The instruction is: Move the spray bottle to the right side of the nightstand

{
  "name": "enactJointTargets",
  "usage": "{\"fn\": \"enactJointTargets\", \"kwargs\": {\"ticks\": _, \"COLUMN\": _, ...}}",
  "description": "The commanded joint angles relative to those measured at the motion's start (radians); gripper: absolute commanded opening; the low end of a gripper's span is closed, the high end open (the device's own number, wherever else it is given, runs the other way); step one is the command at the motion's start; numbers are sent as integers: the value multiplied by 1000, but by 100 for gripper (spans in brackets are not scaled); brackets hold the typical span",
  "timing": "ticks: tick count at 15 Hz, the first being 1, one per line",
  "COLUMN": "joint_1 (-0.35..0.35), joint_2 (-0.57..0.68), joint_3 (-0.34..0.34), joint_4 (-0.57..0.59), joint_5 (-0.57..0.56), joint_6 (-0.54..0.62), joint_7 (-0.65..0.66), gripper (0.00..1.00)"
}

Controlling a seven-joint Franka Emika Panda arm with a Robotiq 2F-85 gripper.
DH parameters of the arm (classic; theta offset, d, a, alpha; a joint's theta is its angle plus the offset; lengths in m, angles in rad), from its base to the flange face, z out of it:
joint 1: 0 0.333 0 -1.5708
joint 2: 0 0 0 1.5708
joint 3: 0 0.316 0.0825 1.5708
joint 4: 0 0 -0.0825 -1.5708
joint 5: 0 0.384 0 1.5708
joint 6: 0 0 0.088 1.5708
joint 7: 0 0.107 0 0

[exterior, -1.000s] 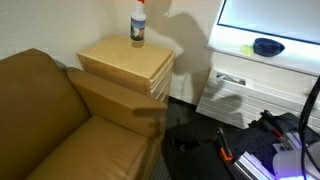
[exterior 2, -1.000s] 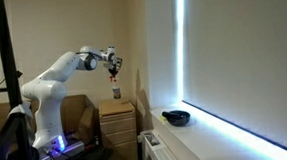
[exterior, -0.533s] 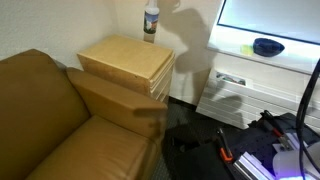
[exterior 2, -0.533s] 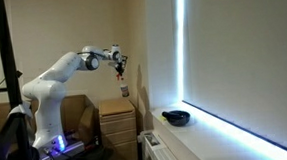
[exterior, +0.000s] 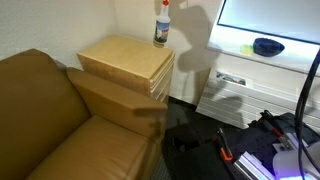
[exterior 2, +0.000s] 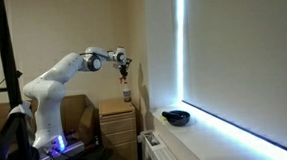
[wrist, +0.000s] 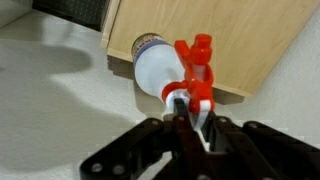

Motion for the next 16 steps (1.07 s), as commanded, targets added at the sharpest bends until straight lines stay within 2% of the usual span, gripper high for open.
{"fn": "enactJointTargets", "kwargs": {"ticks": 1, "joint_1": -16, "joint_2": 26, "joint_3": 8, "joint_4": 21, "joint_5": 21, "joint_6": -3, "joint_7": 29, "gripper": 4}}
{"fn": "enactJointTargets", "kwargs": {"ticks": 7, "joint_1": -11, "joint_2": 98, "joint_3": 15, "joint_4": 2, "joint_5": 54, "joint_6": 8, "joint_7": 94, "gripper": 4}}
{"fn": "enactJointTargets", "kwargs": {"ticks": 11, "joint_1": 2, "joint_2": 101, "joint_3": 2, "joint_4": 6, "joint_5": 41, "joint_6": 34, "joint_7": 116, "gripper": 4}}
{"fn": "enactJointTargets", "kwargs": {"ticks": 12, "joint_1": 6, "joint_2": 98, "joint_3": -3, "joint_4": 6, "joint_5": 34, "joint_6": 23, "joint_7": 124, "gripper": 43}}
{"fn": "enactJointTargets", "kwargs": {"ticks": 14, "joint_1": 13, "joint_2": 92, "joint_3": -11, "joint_4": 10, "joint_5": 19, "joint_6": 23, "joint_7": 123, "gripper": 49}}
{"fn": "enactJointTargets", "kwargs": {"ticks": 16, "joint_1": 18, "joint_2": 84, "joint_3": -6, "joint_4": 16, "joint_5": 11, "joint_6": 28, "joint_7": 113, "gripper": 63}}
